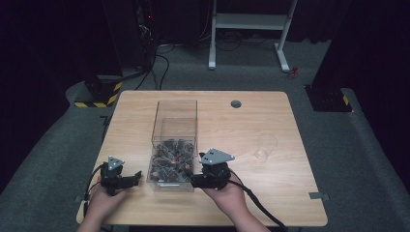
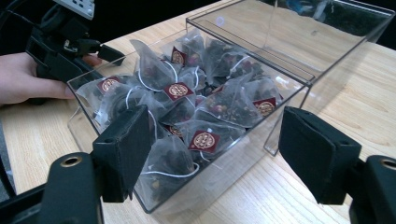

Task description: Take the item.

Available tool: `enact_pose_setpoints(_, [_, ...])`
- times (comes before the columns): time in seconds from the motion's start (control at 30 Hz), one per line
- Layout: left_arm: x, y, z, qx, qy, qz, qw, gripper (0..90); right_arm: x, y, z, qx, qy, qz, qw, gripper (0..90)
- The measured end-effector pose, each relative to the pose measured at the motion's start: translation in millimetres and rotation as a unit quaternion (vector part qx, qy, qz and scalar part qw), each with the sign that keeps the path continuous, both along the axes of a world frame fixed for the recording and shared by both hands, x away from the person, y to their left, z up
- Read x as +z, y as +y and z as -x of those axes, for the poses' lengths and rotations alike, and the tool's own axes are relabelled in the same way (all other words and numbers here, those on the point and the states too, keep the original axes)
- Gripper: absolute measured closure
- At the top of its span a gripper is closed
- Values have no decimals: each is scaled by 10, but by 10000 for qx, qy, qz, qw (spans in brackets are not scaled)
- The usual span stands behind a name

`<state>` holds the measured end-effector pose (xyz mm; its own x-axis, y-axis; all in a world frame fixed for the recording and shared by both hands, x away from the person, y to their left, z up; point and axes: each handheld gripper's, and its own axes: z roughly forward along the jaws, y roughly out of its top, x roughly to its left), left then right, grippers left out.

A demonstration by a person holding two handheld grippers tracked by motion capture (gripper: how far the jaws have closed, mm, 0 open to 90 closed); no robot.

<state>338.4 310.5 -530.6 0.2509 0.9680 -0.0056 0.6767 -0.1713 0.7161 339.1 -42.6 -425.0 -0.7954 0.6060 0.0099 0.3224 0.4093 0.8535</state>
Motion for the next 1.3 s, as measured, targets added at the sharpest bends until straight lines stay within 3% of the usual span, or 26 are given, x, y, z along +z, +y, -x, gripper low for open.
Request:
enact_pose_setpoints(0.43, [0,0,0,0,1,0,10000,59,-24,105,38,186,87,-58,9998,298])
enact_pose_setpoints(1.03, [2,5,-2,-20,-4,-31,10000,59,-90,240,109,496,297,-123,9983,466])
enact_pose_setpoints(1.07, [2,5,-2,-21,-4,-32,10000,59,-103,255,113,539,347,-137,9978,504])
enact_pose_setpoints(1.3, [1,5,-2,-21,-4,-31,10000,59,-140,287,135,561,323,-27,9979,580])
